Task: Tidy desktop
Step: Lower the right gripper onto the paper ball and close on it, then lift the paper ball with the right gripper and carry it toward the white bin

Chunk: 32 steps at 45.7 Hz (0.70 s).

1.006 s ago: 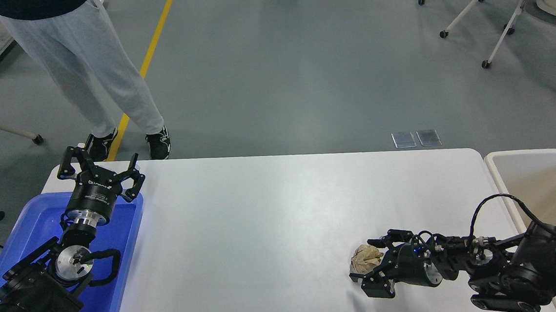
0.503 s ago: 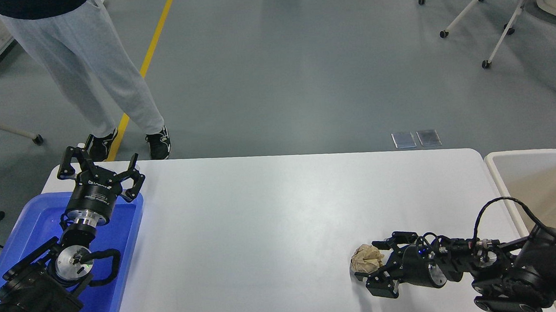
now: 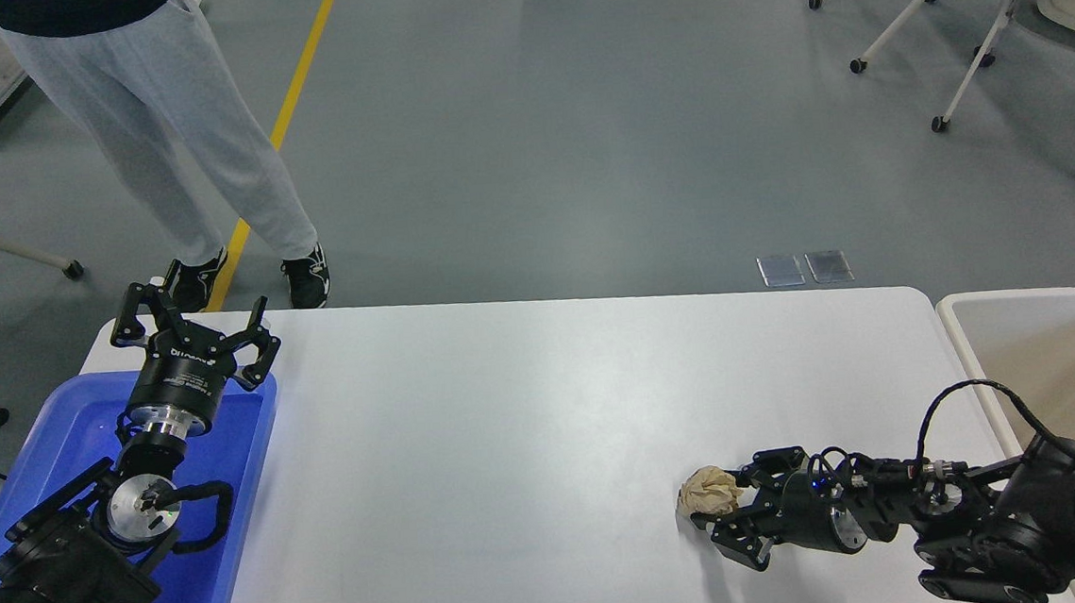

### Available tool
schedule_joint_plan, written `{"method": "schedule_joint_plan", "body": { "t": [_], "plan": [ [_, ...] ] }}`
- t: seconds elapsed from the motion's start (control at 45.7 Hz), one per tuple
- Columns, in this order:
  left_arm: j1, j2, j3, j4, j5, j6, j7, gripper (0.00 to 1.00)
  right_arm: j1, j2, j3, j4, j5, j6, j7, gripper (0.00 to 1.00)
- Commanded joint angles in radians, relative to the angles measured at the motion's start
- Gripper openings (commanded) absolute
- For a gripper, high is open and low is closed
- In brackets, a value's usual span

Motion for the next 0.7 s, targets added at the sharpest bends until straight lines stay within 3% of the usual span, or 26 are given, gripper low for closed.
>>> {"method": "schedule_joint_plan", "body": {
  "t": [0.0,0.306,0.678],
  "plan": [
    [0.000,0.000,0.000,0.000,0.000,0.000,0.000,1.00,0.000,0.002,-0.006,-0.003,-0.002,0.009,0.000,0.00],
    [0.000,0.000,0.000,0.000,0.000,0.000,0.000,1.00,0.044,-0.020,0.002,0.046,0.065,0.034,0.038,0.00],
    [0.000,0.000,0.000,0.000,0.000,0.000,0.000,1.00,0.331,-0.240,0.011,0.436,0.291,0.196,0.037,0.00]
  ]
}}
